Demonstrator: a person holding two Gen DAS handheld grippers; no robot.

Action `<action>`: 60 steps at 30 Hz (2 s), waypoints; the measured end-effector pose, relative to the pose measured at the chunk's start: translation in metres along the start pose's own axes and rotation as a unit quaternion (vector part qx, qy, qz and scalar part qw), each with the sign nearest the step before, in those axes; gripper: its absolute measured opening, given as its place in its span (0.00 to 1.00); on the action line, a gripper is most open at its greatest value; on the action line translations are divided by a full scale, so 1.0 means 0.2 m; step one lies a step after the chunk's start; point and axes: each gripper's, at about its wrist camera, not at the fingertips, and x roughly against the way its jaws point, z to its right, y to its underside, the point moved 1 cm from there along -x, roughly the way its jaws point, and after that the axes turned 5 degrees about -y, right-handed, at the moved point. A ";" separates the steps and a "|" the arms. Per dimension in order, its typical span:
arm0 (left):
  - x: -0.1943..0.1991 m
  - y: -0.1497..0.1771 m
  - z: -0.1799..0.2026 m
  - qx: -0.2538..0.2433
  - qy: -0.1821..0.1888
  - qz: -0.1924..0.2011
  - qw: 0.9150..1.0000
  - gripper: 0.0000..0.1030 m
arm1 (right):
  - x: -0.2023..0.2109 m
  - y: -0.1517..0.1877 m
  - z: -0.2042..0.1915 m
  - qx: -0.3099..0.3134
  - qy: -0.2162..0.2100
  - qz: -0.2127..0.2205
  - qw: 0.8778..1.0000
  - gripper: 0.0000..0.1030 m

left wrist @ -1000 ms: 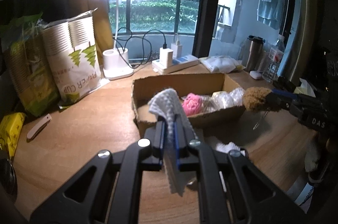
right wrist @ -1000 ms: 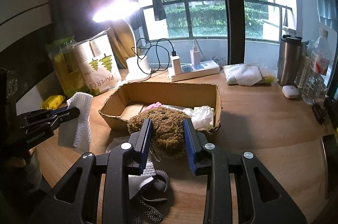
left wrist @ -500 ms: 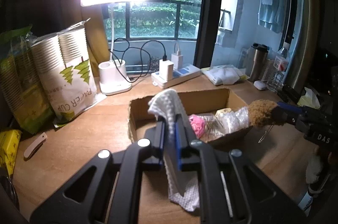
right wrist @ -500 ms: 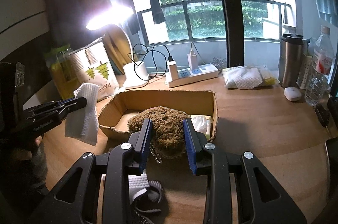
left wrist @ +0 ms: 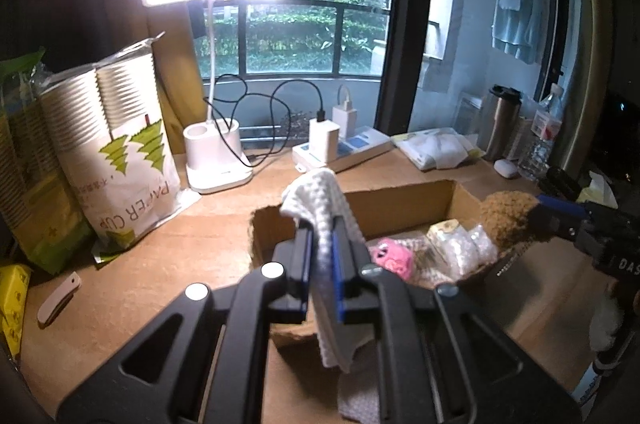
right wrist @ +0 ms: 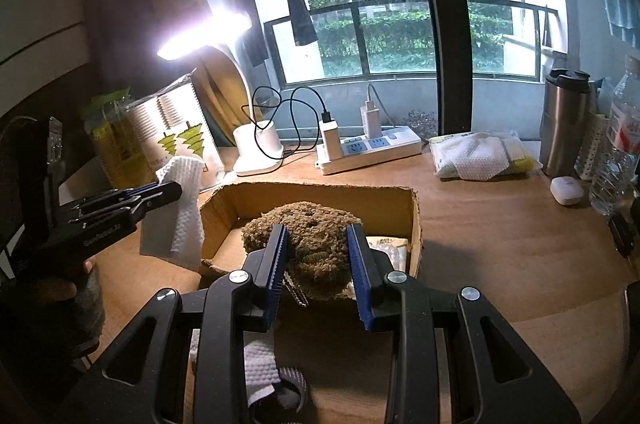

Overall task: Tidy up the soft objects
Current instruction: 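Lower the wipe into the box with the left tool while the right lowers the brush in, then open the left tool to release the wipe while the right releases the brush into the box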

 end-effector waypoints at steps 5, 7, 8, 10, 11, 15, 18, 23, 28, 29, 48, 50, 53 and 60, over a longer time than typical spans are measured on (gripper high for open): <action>-0.10 0.01 -0.04 0.003 -0.006 -0.010 1.000 0.10 | -0.07 -0.02 -0.01 0.006 0.000 -0.007 1.000 0.32; -0.14 0.02 -0.06 0.005 -0.007 -0.015 1.000 0.10 | -0.09 -0.02 -0.01 0.007 0.000 -0.009 1.000 0.32; -0.15 0.03 -0.07 0.006 -0.007 -0.017 1.000 0.10 | -0.10 -0.03 -0.02 0.008 0.000 -0.010 1.000 0.32; -0.18 0.04 -0.08 0.008 -0.008 -0.019 1.000 0.10 | -0.12 -0.03 -0.03 0.009 0.000 -0.012 1.000 0.32; -0.19 0.05 -0.09 0.009 -0.006 -0.022 1.000 0.11 | -0.13 -0.04 -0.03 0.010 0.001 -0.013 1.000 0.32; -0.26 0.08 -0.11 0.018 0.008 -0.048 0.999 0.24 | -0.18 -0.05 -0.06 0.016 0.001 -0.020 1.000 0.32; -0.26 0.09 -0.13 0.022 0.017 -0.054 0.998 0.37 | -0.21 -0.06 -0.08 0.022 -0.002 -0.022 1.000 0.32; -0.19 0.09 -0.15 0.029 0.039 -0.038 0.998 0.58 | -0.28 -0.09 -0.14 0.033 -0.009 -0.028 0.999 0.32; -0.17 0.11 -0.15 0.026 0.063 -0.036 0.997 0.58 | -0.37 -0.10 -0.22 0.044 -0.019 -0.037 0.998 0.32; -0.18 0.11 -0.15 0.027 0.071 -0.037 0.996 0.58 | -0.38 -0.10 -0.23 0.045 -0.020 -0.038 0.998 0.32; -0.19 0.21 -0.24 0.022 0.094 -0.057 0.994 0.64 | -0.62 -0.13 -0.33 0.056 -0.043 -0.062 0.996 0.32; -0.18 0.21 -0.25 0.027 0.091 -0.055 0.994 0.64 | -0.64 -0.13 -0.34 0.057 -0.044 -0.064 0.995 0.32; -0.17 0.21 -0.28 0.036 0.087 -0.051 0.994 0.64 | -0.66 -0.14 -0.35 0.060 -0.042 -0.066 0.995 0.32; -0.17 0.22 -0.30 0.041 0.077 -0.051 0.995 0.64 | -0.73 -0.14 -0.33 0.061 -0.022 -0.078 0.995 0.48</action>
